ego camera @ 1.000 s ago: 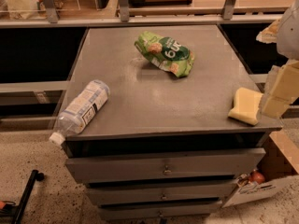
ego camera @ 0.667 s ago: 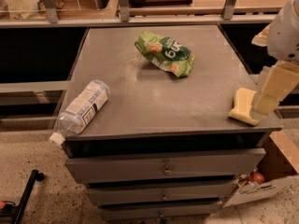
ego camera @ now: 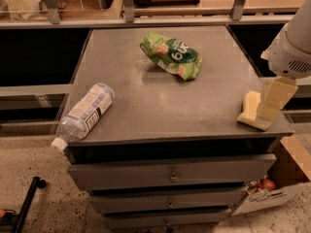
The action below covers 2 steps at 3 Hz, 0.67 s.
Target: Move sponge near green rice chip bag
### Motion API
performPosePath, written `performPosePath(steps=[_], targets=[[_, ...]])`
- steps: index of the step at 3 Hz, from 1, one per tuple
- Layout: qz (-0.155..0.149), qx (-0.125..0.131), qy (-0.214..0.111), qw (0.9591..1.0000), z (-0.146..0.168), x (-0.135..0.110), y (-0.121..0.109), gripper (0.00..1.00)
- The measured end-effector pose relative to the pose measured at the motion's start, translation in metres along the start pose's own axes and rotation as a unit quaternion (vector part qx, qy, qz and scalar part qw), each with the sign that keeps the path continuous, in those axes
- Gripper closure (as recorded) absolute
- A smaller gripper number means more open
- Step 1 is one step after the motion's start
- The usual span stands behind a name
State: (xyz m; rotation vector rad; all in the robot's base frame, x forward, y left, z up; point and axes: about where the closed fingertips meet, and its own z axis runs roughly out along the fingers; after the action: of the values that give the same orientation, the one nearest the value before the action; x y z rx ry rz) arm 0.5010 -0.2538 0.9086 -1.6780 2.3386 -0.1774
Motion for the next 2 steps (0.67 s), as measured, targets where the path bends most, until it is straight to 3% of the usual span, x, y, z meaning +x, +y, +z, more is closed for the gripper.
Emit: performPosePath(steps=[2], targets=[[0.027,-0.029,0.012,0.9991,0.057,0.025,-0.006,0.00]])
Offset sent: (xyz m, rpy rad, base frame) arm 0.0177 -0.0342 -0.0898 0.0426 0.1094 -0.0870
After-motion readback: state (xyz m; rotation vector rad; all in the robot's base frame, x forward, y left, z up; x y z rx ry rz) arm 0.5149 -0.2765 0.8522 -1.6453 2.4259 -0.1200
